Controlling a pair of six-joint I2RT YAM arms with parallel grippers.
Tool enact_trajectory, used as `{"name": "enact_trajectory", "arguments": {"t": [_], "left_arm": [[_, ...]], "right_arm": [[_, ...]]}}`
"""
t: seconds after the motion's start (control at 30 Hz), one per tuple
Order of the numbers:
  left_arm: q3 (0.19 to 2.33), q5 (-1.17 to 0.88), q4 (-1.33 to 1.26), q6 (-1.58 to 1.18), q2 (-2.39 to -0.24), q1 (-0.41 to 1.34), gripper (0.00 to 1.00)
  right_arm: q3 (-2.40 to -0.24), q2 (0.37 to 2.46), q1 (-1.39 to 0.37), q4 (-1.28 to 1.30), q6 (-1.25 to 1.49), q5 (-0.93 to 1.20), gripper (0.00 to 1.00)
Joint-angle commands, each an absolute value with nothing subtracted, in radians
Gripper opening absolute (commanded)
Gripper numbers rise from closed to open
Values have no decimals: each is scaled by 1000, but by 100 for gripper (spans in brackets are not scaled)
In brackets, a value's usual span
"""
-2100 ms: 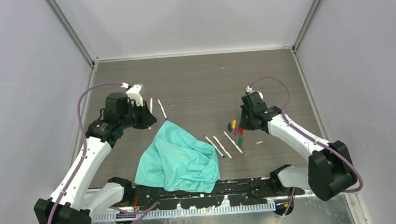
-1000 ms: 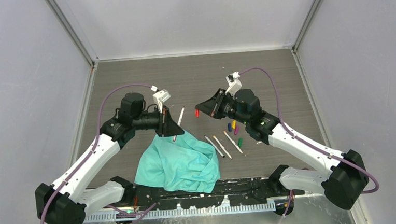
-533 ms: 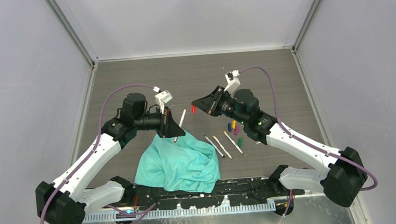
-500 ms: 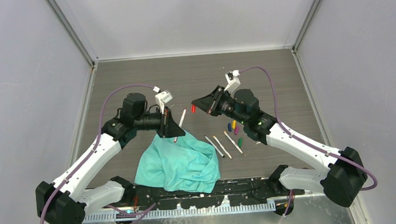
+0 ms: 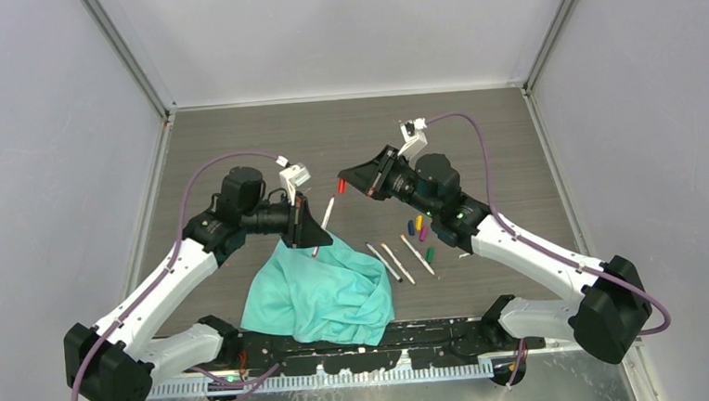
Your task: Insert the pens into the pen caps
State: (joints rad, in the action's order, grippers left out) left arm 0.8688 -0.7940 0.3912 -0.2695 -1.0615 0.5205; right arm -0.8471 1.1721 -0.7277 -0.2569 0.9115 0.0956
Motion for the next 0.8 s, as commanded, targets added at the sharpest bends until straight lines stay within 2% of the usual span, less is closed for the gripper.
{"name": "enact_trajectory", "arguments": {"t": [0.0, 0.77], "left_arm": [[889, -822, 380, -253, -1058, 529, 0], [891, -806, 385, -250, -1056, 535, 0]], "right_arm": [[-905, 1171, -737, -334, 896, 87, 0], [-907, 1186, -757, -336, 889, 114, 1]]}}
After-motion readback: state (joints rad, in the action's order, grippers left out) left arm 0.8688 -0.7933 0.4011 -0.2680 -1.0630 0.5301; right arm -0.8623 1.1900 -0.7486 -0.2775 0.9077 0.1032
